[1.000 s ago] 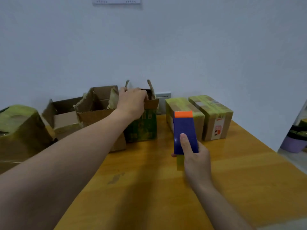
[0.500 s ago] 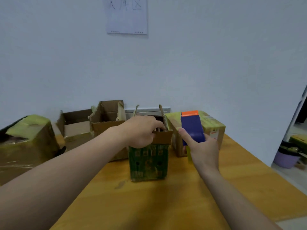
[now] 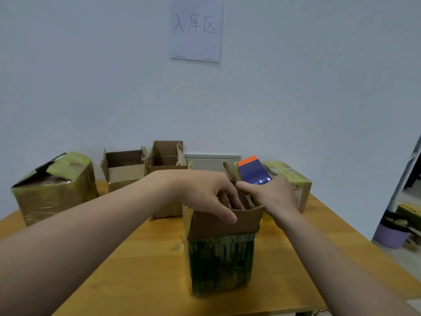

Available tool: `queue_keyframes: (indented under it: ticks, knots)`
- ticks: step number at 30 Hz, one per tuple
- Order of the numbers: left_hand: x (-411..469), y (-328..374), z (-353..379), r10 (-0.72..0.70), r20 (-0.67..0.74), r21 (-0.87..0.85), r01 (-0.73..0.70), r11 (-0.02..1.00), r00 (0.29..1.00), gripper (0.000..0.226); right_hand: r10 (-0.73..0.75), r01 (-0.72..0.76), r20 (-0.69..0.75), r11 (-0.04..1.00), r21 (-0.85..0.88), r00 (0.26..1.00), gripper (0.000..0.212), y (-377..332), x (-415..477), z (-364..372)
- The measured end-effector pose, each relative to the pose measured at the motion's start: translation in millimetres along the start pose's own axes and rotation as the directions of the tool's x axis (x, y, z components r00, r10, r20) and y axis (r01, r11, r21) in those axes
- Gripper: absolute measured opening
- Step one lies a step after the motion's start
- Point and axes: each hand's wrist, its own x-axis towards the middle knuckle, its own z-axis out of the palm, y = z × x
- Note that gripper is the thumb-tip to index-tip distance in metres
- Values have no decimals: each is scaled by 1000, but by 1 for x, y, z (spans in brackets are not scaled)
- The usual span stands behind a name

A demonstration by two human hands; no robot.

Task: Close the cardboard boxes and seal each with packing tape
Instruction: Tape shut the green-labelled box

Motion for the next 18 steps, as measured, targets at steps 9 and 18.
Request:
queue_keyframes:
  ticks: [9,18]
  knots:
    - [18,-31,-22,-270,-14,104,270,957,963,126,13,-13,0,994,110,1000,41,11,1,-7]
    - [42,-59,-21,-532,129,201,504,840,837,137,90,-89,8,972,217,996,59,24,5,-14]
